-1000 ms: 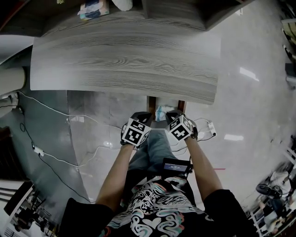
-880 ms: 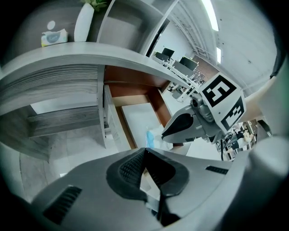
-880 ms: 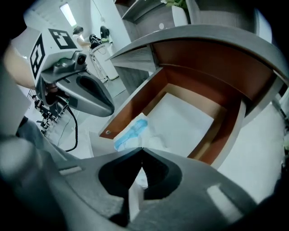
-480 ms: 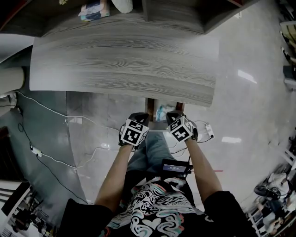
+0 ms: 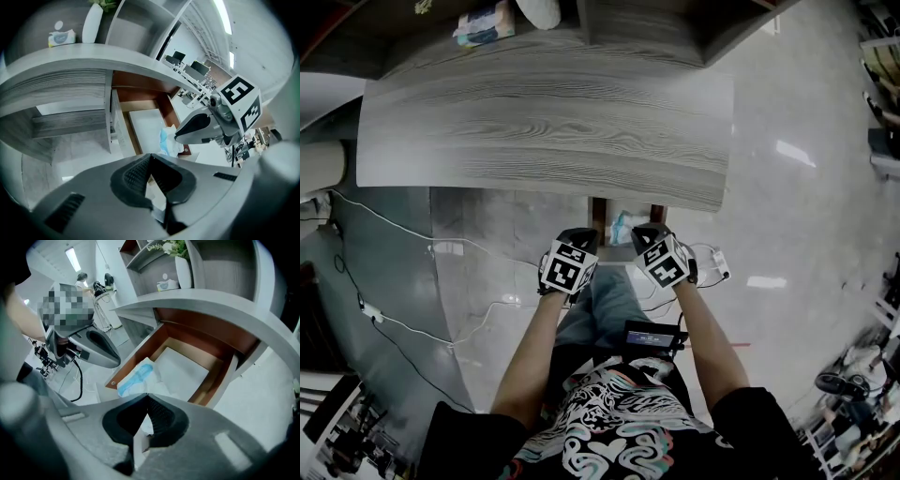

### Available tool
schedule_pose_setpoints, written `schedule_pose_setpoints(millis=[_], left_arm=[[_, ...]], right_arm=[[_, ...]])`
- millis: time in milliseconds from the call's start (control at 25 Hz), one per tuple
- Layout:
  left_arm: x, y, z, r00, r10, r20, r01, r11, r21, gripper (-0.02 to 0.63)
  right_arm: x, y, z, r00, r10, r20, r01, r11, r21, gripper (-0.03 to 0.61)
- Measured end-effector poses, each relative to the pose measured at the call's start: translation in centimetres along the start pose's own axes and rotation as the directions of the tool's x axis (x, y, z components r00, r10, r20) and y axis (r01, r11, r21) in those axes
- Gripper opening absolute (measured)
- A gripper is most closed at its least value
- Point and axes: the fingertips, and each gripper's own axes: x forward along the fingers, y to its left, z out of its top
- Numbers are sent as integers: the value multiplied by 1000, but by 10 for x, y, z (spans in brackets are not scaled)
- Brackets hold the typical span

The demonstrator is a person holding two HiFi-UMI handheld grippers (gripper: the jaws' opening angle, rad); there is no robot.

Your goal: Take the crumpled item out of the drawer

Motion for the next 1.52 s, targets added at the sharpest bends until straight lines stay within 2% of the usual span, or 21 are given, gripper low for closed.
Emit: schedule_pose_setpoints(millis=[680,1360,1520], left_arm=[[-19,-9,8,999,2,47,-2,1000,9,-1],[-61,-20,21,984,24,179,-22,1000,-14,0],[-74,-21,20,976,36,217,-28,999,-43,0]], right_arm=[[-29,10,5,998,-37,57,36,999,16,8],[-78,16,18,978,-134,160,122,989,83,8],[-91,19,20,969,-159,187,143,985,99,7]])
